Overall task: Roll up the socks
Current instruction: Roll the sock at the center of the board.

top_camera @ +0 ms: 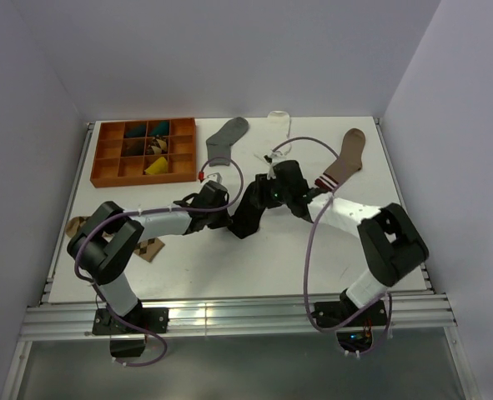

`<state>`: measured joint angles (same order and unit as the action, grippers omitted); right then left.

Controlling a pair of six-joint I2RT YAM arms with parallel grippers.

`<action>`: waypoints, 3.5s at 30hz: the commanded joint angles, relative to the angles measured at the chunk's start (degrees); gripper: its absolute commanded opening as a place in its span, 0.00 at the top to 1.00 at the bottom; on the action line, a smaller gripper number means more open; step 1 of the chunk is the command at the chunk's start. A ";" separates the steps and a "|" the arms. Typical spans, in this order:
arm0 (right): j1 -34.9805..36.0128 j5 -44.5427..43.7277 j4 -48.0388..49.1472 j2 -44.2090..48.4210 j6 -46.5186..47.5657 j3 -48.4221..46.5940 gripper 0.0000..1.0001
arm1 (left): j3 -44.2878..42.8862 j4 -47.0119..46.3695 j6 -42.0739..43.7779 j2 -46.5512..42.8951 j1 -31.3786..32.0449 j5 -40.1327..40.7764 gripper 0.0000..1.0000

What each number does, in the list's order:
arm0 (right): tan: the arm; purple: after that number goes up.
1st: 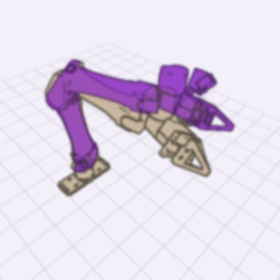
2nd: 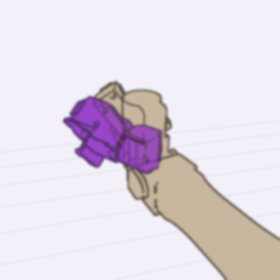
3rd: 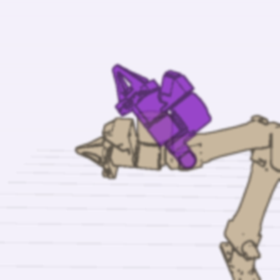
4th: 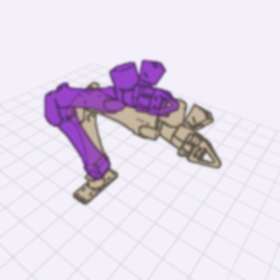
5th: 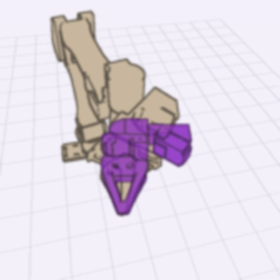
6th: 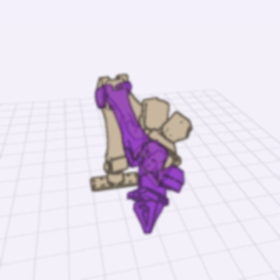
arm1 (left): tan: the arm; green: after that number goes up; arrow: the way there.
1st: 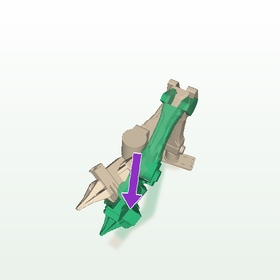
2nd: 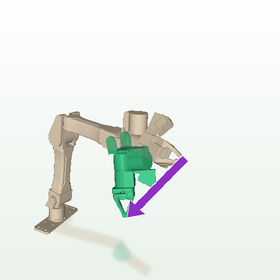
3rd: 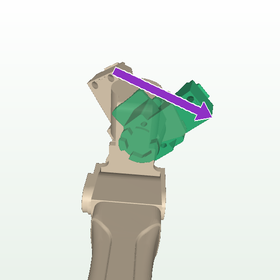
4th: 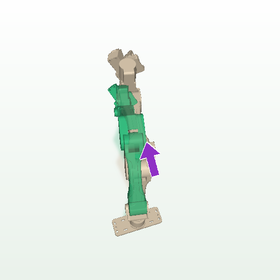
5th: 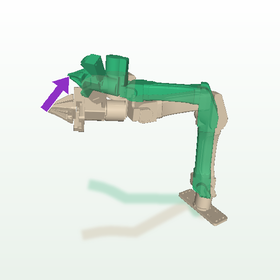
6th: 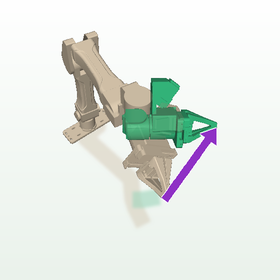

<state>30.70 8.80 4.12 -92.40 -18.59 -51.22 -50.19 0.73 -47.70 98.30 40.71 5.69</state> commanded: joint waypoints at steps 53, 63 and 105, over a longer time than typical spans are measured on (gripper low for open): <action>20.64 -11.28 18.03 -4.37 5.50 13.60 1.00 | 2.11 4.54 -8.37 -3.99 0.16 6.96 0.72; 9.21 8.76 25.76 -4.89 -6.36 17.73 1.00 | 7.21 -2.48 -13.55 -11.02 -1.68 6.26 0.40; -2.49 26.54 40.19 -14.05 -24.49 20.38 0.79 | 6.78 -11.82 -15.67 2.16 -0.63 0.10 0.88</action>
<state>28.58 37.01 50.92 -108.64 -46.83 -30.44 -42.44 -16.12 -64.31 98.98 39.33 4.40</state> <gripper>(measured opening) 0.196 0.159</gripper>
